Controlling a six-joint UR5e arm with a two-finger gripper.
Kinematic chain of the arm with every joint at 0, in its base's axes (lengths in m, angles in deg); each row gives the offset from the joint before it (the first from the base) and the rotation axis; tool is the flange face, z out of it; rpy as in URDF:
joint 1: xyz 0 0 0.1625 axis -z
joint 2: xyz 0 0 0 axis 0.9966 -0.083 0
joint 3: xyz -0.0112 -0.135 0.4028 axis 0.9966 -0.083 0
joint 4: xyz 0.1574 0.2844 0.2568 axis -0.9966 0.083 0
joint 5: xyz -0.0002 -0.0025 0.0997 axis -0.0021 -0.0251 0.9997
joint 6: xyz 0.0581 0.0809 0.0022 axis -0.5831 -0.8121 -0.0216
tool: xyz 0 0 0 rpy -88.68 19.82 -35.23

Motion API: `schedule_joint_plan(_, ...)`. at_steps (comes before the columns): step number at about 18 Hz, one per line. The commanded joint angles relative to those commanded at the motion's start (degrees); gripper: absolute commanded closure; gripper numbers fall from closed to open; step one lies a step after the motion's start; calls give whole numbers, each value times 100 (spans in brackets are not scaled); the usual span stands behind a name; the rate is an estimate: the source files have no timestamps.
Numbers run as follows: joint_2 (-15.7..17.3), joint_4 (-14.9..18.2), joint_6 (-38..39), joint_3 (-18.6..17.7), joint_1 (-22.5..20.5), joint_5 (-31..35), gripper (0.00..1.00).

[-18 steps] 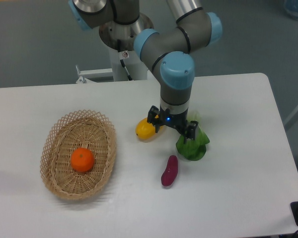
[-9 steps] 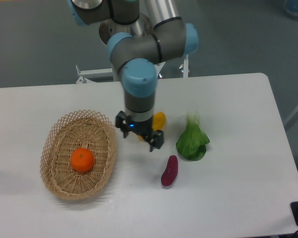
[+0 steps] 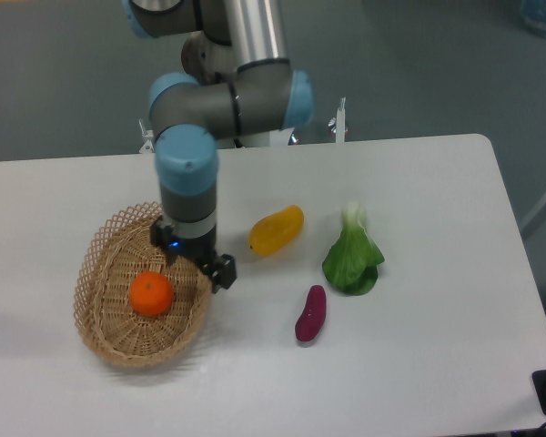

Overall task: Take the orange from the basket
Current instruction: 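Move the gripper over the wicker basket and lower toward the orange, then close the gripper around the orange inside the basket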

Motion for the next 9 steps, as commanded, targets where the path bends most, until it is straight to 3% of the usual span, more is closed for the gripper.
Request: schedule_joint_plan(9, -352, 0, 149, 141, 378, 44, 0)
